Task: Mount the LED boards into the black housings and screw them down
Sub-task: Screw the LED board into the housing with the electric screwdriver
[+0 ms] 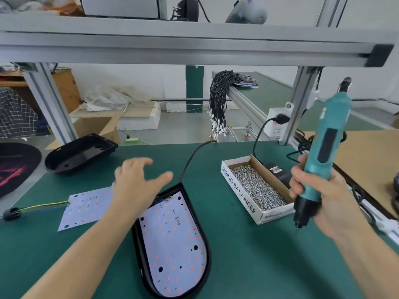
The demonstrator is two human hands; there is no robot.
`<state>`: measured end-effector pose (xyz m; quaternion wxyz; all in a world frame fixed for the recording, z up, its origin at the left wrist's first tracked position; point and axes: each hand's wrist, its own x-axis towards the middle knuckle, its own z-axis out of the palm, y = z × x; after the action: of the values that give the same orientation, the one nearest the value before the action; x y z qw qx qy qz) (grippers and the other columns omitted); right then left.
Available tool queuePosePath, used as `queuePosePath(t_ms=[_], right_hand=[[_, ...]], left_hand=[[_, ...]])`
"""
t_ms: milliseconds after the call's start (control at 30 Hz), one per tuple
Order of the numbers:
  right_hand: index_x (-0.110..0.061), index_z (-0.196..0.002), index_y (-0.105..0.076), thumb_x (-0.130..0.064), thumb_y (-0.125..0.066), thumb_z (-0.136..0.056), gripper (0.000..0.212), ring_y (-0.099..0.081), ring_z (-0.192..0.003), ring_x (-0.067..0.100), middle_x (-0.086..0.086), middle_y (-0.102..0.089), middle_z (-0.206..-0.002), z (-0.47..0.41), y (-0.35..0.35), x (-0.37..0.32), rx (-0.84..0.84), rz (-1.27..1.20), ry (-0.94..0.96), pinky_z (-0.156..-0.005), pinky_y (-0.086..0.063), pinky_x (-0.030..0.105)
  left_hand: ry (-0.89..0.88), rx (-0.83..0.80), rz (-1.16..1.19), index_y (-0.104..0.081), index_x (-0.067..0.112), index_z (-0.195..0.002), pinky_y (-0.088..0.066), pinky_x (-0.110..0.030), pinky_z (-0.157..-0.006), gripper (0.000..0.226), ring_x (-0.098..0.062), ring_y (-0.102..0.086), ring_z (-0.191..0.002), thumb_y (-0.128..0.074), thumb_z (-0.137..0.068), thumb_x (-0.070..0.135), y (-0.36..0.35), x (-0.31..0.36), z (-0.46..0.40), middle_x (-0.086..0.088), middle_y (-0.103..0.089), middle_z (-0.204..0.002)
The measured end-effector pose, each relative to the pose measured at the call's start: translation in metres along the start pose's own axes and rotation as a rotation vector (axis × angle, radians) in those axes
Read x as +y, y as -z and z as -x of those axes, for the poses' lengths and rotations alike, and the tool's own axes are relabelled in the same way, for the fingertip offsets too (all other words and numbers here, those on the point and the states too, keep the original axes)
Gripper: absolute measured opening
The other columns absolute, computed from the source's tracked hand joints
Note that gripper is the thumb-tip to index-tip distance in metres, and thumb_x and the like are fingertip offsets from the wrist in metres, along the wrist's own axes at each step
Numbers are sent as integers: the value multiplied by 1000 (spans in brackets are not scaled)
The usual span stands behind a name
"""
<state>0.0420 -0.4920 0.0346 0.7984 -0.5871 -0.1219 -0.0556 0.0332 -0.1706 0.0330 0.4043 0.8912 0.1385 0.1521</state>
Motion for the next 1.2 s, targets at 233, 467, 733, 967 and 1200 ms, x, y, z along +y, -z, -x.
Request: queuePosePath(t_ms=[233, 467, 733, 967, 1200], right_hand=[[-23, -76, -61, -11, -65, -68, 15, -42, -46, 15, 3, -44, -55, 2, -6, -5, -6, 67, 0, -47, -43, 22], [-19, -76, -61, -14, -70, -63, 17, -41, -46, 18, 5, -42, -54, 9, 6, -1, 24, 84, -31, -46, -42, 22], [-19, -76, -60, -17, -71, -61, 18, -41, -47, 19, 8, -43, -52, 7, 5, 9, 52, 108, -43, -46, -40, 22], [-21, -75, -62, -14, -69, -63, 15, -41, -46, 17, 7, -43, -52, 11, 1, 8, 31, 106, -56, -47, -42, 22], [-23, -75, -63, -15, -70, -64, 15, -42, -45, 15, 3, -45, -54, 13, 0, 2, 36, 91, -47, -47, -42, 23]], left_hand=[[-197, -340, -210, -62, 5, -95, -46, -32, -80, 23, -32, -55, -98, -51, -95, 25, -82, 79, -110, -12, -63, -95], [103, -411, -33, -44, 11, -68, -43, -28, -64, 29, -26, -48, -72, -52, -96, 16, -136, 73, -156, -6, -49, -76], [311, -158, 588, -65, 16, -88, -32, -25, -62, 20, -14, -33, -57, -67, -87, 36, -124, 65, -153, 1, -42, -65], [-80, -423, 774, -64, 16, -90, -48, -9, -60, 18, -4, -56, -62, -49, -97, 6, -76, 35, -135, -2, -54, -76], [-341, -159, -432, -64, 32, -99, -12, -30, -73, 26, -19, -51, -82, -42, -98, 17, -44, 8, -134, 8, -58, -72]])
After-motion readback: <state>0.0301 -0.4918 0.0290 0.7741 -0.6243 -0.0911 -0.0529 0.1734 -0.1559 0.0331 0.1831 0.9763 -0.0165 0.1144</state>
